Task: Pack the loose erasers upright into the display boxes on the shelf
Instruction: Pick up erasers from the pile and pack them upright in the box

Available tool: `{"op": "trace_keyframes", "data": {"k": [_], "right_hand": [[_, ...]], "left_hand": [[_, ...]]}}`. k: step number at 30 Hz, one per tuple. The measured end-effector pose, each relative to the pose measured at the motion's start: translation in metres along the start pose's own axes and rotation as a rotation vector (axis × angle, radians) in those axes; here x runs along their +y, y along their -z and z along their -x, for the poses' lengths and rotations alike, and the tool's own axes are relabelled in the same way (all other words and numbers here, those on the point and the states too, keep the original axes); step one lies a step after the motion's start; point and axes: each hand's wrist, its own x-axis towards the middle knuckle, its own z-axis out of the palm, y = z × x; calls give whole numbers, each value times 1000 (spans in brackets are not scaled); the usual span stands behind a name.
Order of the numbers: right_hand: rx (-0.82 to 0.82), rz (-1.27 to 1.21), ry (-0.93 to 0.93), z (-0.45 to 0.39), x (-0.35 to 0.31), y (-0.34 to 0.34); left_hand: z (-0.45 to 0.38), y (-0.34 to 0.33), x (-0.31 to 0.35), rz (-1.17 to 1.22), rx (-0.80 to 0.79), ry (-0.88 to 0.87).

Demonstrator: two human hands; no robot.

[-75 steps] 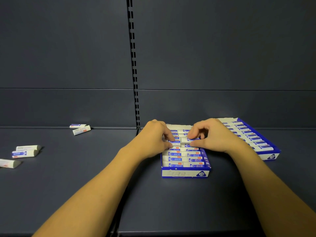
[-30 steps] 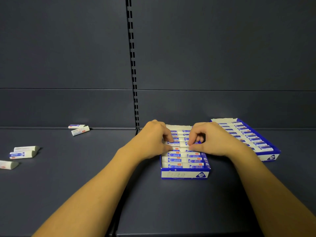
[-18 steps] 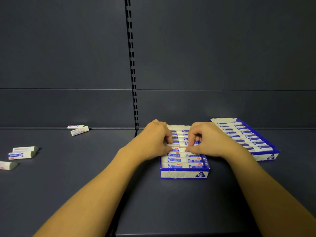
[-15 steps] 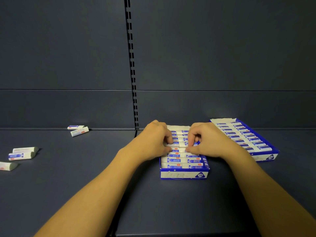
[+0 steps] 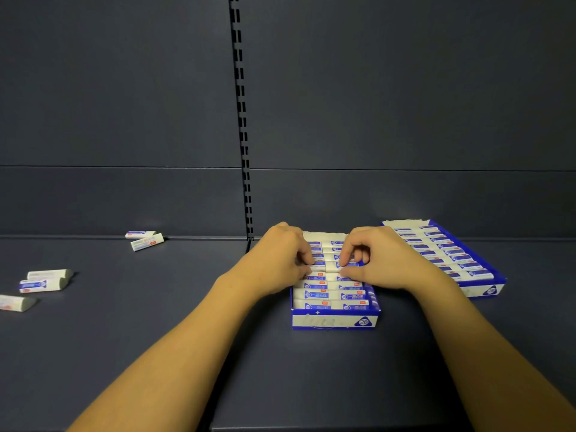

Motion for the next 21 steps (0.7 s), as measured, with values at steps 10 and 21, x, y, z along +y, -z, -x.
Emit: {"op": "trace_keyframes", "data": {"k": [10, 21], "right_hand": [[380, -293, -100, -6, 8, 5], [113, -101, -115, -50, -43, 33]], "left_hand": [[2, 12, -27, 206, 253, 128], [37, 65, -64, -257, 68, 416]]}}
